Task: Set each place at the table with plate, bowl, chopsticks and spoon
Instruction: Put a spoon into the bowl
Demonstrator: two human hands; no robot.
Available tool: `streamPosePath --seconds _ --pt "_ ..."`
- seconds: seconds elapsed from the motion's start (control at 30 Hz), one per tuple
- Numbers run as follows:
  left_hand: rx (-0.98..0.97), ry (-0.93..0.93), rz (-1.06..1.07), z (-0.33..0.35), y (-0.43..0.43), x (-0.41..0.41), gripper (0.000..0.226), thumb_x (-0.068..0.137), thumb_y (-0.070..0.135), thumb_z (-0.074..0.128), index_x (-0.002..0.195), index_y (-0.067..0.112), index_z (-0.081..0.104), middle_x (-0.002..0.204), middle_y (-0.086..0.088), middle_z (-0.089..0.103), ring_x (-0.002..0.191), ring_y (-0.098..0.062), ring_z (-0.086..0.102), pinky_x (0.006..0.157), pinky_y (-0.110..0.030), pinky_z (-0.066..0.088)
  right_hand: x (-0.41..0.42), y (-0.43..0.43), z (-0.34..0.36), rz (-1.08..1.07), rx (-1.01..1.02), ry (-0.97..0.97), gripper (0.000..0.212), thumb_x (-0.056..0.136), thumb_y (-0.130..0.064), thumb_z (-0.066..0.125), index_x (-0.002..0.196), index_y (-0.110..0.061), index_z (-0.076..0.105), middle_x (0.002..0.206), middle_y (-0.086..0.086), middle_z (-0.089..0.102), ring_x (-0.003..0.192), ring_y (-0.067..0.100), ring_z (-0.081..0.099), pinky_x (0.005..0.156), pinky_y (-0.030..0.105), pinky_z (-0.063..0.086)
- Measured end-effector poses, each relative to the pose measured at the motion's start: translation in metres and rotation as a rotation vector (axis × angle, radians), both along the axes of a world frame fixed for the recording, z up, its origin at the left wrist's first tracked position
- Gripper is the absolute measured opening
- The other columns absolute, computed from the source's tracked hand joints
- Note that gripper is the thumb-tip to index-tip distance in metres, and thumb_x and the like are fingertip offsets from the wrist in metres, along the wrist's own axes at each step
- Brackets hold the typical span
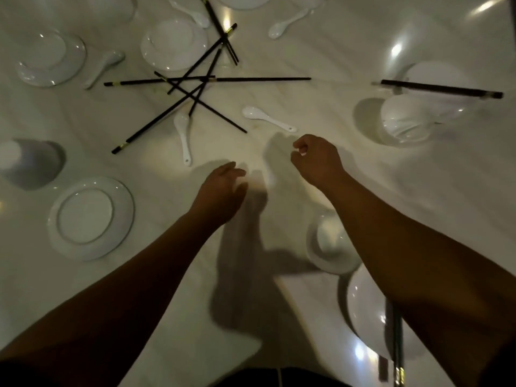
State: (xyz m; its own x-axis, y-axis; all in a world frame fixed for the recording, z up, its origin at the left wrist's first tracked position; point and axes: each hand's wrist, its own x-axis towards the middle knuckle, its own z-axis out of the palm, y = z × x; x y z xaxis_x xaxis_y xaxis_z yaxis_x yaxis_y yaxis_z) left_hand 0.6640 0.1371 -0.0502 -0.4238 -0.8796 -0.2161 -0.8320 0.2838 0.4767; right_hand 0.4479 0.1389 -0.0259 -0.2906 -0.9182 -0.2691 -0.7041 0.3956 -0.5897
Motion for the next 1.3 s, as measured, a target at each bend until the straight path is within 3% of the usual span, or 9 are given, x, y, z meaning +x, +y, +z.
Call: streamPosePath --seconds 0.13,0.23,0.57,0.67,0.73,0.83,0.93,1.07,1.3 --pt "0.069 -0.157 -0.057 -0.030 -0.012 0.005 0.053 0.092 0.042 0.040 0.142 0.023 0.037 0.157 -0.010 0.022 0.145 -0.034 0.015 0.116 -0.049 0.020 0.008 -0.049 -0.024 0.017 0.063 0.206 0.048 0.088 -0.024 0.054 0.135 -0.022 0.045 0.138 0.010 0.038 0.124 0.035 0.039 0.102 0.041 0.037" --pt "0.003 -0.147 -0.076 -0.033 0.000 0.006 0.059 0.089 0.049 0.031 0.143 0.025 0.034 0.158 -0.010 0.018 0.145 -0.035 0.012 0.116 -0.051 0.019 0.013 -0.070 -0.036 0.086 0.047 0.354 0.050 0.092 -0.030 0.050 0.140 -0.030 0.038 0.146 0.004 0.030 0.129 0.036 0.031 0.102 0.046 0.034" --pt "0.027 -0.050 -0.081 -0.046 0.004 0.018 0.056 0.093 0.045 0.041 0.145 0.031 0.026 0.160 -0.006 0.010 0.147 -0.030 0.001 0.116 -0.045 0.009 0.022 -0.083 -0.043 0.168 0.075 0.440 0.024 0.094 -0.026 0.049 0.109 -0.009 0.057 0.109 0.013 0.062 0.101 0.030 0.060 0.081 0.033 0.044" --pt "0.048 -0.051 -0.068 -0.039 0.004 0.015 0.058 0.091 0.044 0.044 0.145 0.028 0.028 0.160 -0.007 0.011 0.147 -0.033 0.003 0.116 -0.050 0.011 0.015 -0.067 -0.027 -0.002 0.114 0.232 0.022 0.090 -0.020 0.053 0.095 -0.002 0.064 0.098 0.015 0.068 0.091 0.030 0.064 0.071 0.028 0.046" --pt "0.104 -0.070 -0.076 -0.035 0.004 0.012 0.061 0.091 0.043 0.045 0.146 0.028 0.023 0.160 -0.008 0.007 0.147 -0.033 -0.001 0.116 -0.050 0.008 0.012 -0.047 -0.008 -0.204 0.088 -0.149 0.021 0.090 -0.018 0.054 0.094 -0.001 0.066 0.093 0.016 0.068 0.083 0.032 0.067 0.070 0.036 0.056" --pt "0.124 -0.069 -0.041 -0.034 0.014 0.010 0.062 0.090 0.042 0.044 0.146 0.027 0.023 0.161 -0.005 0.005 0.147 -0.032 -0.002 0.116 -0.050 0.007 0.012 0.001 0.030 -0.435 0.049 -0.569 0.019 0.097 -0.023 0.050 0.108 -0.009 0.058 0.094 0.012 0.068 0.073 0.026 0.069 0.052 0.030 0.055" --pt "0.125 -0.076 -0.001 -0.034 0.033 0.006 0.066 0.084 0.045 0.034 0.147 0.027 0.024 0.161 -0.004 0.006 0.147 -0.031 -0.002 0.117 -0.049 0.005 0.004 0.061 0.056 -0.517 0.009 -0.796 0.023 0.100 -0.022 0.044 0.117 -0.008 0.049 0.097 0.016 0.065 0.074 0.027 0.072 0.055 0.030 0.055" --pt "0.091 -0.095 -0.062 -0.030 0.072 -0.002 0.070 0.081 0.045 0.036 0.147 0.024 0.027 0.160 -0.006 0.008 0.147 -0.032 0.000 0.117 -0.049 0.003 -0.010 0.139 0.060 -0.539 0.031 -0.860 0.007 0.094 -0.009 0.055 0.101 -0.009 0.054 0.100 0.021 0.063 0.086 0.034 0.070 0.072 0.040 0.058" --pt "0.144 -0.180 -0.144 -0.021 0.137 -0.021 0.069 0.085 0.043 0.036 0.149 0.024 0.020 0.161 -0.003 0.001 0.148 -0.027 -0.006 0.118 -0.045 0.000 0.002 0.212 0.050 -0.434 0.271 -0.742 0.011 0.090 -0.005 0.059 0.100 -0.008 0.060 0.089 0.017 0.067 0.075 0.025 0.068 0.057 0.026 0.053"
